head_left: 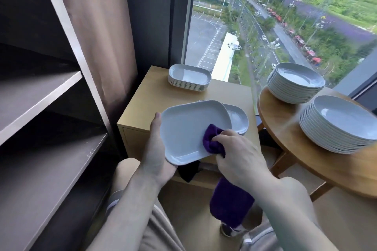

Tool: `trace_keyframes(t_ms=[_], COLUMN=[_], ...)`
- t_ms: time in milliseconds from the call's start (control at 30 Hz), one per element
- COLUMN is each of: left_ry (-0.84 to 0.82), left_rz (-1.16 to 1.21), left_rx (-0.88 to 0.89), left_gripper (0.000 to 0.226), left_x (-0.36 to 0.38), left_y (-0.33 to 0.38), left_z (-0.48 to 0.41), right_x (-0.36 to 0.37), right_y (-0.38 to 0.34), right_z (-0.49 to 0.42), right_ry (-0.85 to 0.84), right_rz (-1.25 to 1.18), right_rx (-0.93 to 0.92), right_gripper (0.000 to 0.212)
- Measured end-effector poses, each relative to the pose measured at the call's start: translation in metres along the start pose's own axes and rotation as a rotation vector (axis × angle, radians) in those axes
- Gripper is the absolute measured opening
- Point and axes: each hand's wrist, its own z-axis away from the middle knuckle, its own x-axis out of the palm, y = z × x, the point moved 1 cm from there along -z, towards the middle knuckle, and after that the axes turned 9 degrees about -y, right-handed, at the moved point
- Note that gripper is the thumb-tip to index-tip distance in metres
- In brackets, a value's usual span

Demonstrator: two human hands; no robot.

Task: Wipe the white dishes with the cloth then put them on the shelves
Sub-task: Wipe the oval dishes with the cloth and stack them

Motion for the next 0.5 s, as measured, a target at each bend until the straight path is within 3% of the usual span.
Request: trace_keyframes(t_ms=[233, 400, 500], left_ry=[-0.063, -0.088, -0.054], left_rz=[-0.099, -0.126, -0.192], left_rx=[-0.065, -0.072, -0.083], left_gripper=[0.062, 0.064, 0.065], left_x=[0.015, 0.017, 0.015], left_y=[-0.013, -0.019, -0.024], left_z=[-0.001, -0.001, -0.002], right_x=[-0.021, -0.020, -0.010], right_y=[0.021, -0.007, -0.034], right_z=[-0.016, -0.020, -0.015], right_ry=[0.195, 0.160, 0.097], right_rz=[-0.054, -0.055, -0.048], right_rx=[0.148, 0.062, -0.056], right_gripper=[0.034, 0.041, 0.035])
